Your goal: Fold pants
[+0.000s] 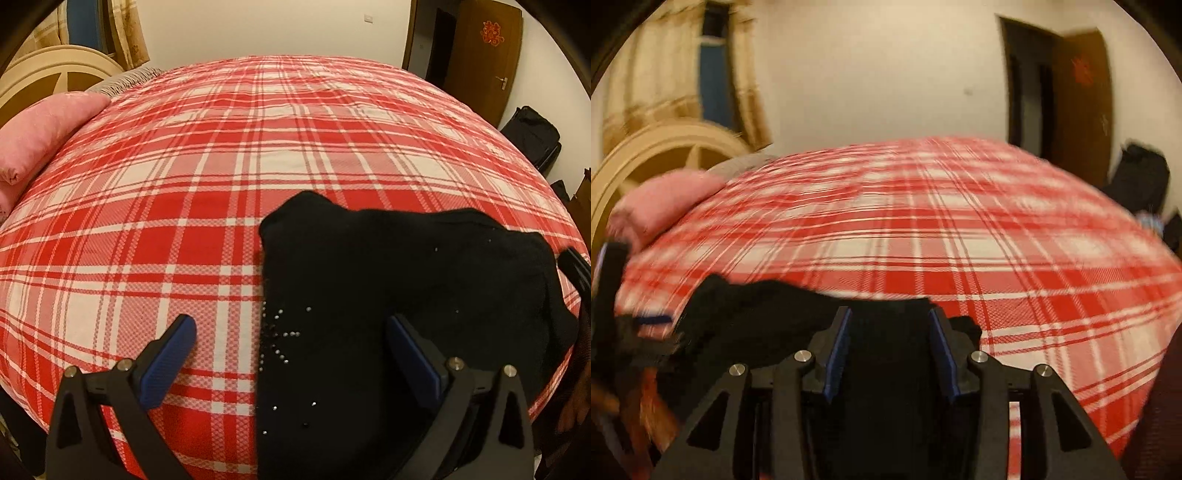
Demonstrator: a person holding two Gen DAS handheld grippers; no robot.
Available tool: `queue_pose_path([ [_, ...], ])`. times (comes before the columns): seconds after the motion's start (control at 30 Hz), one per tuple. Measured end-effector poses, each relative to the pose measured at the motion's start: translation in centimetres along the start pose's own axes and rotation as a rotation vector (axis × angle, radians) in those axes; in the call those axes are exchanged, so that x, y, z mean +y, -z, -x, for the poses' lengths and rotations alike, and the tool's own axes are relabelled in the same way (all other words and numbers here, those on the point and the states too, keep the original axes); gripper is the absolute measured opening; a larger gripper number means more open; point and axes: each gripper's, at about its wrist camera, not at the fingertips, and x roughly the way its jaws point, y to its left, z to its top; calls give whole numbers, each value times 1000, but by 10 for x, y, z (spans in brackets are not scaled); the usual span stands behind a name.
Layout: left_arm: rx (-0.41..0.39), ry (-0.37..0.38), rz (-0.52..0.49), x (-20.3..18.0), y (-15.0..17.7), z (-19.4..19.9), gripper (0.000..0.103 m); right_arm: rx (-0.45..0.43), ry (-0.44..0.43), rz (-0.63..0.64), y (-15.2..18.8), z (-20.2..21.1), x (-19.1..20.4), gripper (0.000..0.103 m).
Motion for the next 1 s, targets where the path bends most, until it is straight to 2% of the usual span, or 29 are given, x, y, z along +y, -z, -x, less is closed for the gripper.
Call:
queue_pose_path([
  [0.07,-2,-3,0,0,0,0,103,27,6,49,8,7,5,45],
  [0.2,0,-11,1,-1,1,1,103,127,-2,26,31,3,-3,45],
  [0.23,0,-14,-2,-1,1,2,103,129,-10,9,37,3,-7,46],
  [0.3,-1,-21,-8,-2,2,2,103,128,-7,-14,42,5,-11,54],
  [0.5,-3,-25,-8,-1,7,5,103,147,-19,-69,45,2,-19,59],
  [0.8,-33,53,26,29,12,18,103,152,-20,-82,44,4,-18,59],
  [0.9,-23,99,70,38,14,18,103,153,-21,-83,44,4,-19,59],
  [1.0,-24,179,111,40,12,20,103,152,-34,-98,42,6,-21,59],
])
